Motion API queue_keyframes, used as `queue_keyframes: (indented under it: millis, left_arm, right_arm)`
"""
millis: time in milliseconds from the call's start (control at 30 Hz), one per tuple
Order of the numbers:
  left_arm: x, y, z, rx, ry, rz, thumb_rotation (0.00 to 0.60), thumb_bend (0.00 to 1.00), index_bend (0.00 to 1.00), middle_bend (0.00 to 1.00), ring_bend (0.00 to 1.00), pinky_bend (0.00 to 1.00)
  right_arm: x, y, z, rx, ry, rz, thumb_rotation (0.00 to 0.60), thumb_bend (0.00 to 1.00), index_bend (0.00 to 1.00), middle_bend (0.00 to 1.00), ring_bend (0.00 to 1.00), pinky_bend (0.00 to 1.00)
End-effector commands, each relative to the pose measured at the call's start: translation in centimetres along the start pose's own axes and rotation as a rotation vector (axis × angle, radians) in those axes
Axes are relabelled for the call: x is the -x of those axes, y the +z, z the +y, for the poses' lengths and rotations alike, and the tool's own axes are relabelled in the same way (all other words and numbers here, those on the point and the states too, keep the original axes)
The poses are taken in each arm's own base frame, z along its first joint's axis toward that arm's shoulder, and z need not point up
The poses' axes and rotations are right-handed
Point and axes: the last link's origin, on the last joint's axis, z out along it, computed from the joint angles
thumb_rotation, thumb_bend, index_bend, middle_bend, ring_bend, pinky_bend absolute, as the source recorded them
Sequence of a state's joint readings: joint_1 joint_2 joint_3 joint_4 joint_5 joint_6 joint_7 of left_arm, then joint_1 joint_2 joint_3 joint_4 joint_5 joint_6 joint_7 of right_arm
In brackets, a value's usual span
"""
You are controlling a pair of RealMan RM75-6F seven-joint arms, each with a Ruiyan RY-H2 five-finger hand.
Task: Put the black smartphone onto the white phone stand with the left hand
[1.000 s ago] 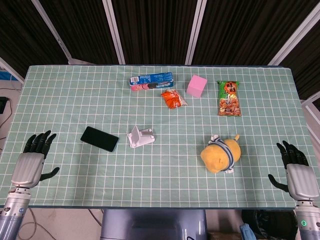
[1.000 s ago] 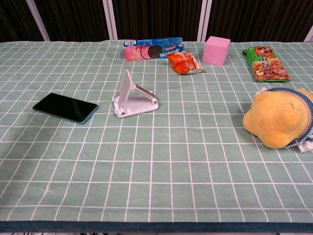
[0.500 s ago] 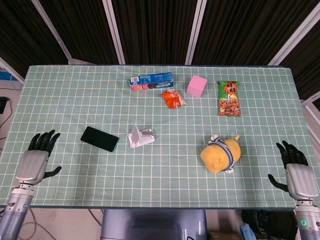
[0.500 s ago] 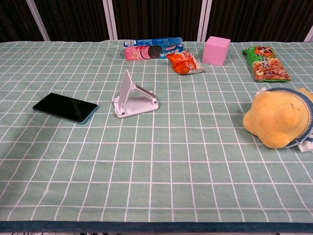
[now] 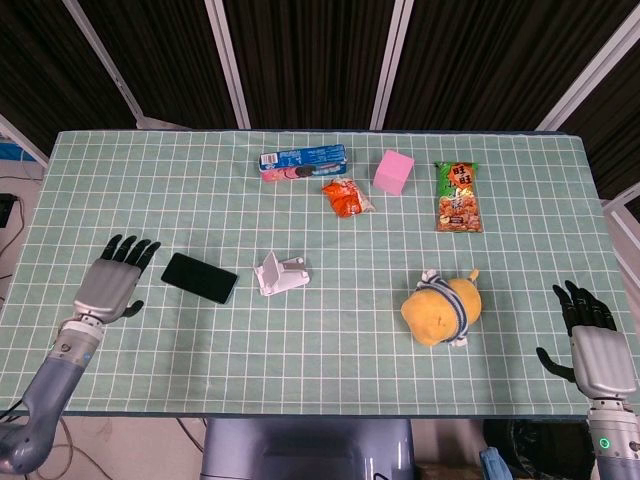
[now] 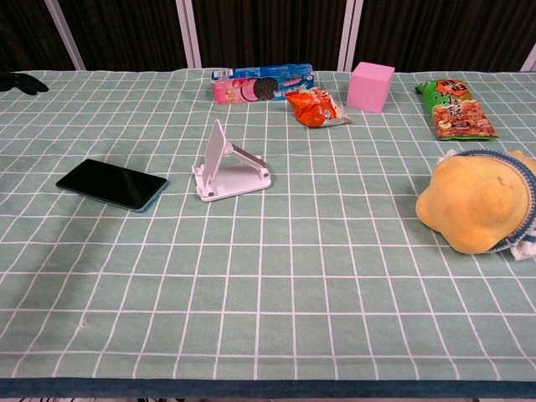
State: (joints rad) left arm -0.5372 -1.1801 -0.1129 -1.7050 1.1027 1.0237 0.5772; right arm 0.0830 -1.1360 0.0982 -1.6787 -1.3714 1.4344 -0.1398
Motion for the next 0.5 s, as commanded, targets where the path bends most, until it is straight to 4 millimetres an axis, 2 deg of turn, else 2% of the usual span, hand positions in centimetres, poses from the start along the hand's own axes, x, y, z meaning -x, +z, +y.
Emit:
queue_keyframes:
  millis: [33, 267, 500]
  left_arm:
    - [-0.3, 1.9, 0.6, 0.018, 0.039, -0.019, 0.600, 0.20, 0.08, 0.12, 0.00, 0.00]
    - [0.0, 4.3, 1.6, 0.026, 0.041, -0.070, 0.600, 0.20, 0.14, 0.17, 0.00, 0.00]
    - [0.3, 6.2, 3.0, 0.048, 0.060, -0.097, 0.600, 0.20, 0.17, 0.17, 0.00, 0.00]
  right_arm:
    - [0.0, 0.0, 0.0, 0.000, -0.003, -0.001, 0.600, 0.34, 0.00, 0.00, 0.00, 0.12]
    - [0.0, 0.0, 0.0, 0.003, -0.013, -0.002, 0.600, 0.34, 0.00, 0.00, 0.00, 0.12]
    - [0.0, 0.1, 0.0, 0.006, -0.019, -0.003, 0.600, 0.34, 0.00, 0.00, 0.00, 0.12]
